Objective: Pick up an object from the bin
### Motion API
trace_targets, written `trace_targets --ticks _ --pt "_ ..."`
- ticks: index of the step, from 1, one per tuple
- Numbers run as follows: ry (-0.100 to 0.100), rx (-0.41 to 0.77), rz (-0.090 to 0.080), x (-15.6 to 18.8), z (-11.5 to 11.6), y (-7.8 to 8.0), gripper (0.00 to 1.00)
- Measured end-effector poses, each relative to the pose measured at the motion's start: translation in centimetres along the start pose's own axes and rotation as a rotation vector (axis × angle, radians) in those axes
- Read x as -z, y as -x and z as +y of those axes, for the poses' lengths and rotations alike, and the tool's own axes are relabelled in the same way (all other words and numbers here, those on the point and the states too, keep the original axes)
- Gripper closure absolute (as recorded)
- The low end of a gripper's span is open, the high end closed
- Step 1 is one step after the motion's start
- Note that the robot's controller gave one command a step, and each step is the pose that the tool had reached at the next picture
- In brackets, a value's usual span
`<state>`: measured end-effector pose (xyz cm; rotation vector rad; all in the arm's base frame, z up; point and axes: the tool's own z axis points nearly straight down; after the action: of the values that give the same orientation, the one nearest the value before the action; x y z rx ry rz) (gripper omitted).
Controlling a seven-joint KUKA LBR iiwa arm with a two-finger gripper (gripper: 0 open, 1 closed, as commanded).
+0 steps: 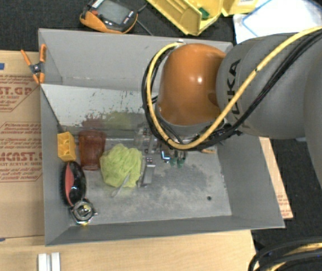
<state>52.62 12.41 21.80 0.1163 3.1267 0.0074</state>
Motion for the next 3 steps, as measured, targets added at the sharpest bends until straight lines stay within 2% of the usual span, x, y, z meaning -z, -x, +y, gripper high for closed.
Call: trace_targets --ticks 1,2,3 --pt "0.001 -0.016 -0.004 -1.0 0.5 0.0 0.0" --pt "0.002 0.152 -0.014 6.0 -1.4 1.5 0.0" --pt "0.001 -0.118 0.001 -2.1 0.2 1.2 0.0"
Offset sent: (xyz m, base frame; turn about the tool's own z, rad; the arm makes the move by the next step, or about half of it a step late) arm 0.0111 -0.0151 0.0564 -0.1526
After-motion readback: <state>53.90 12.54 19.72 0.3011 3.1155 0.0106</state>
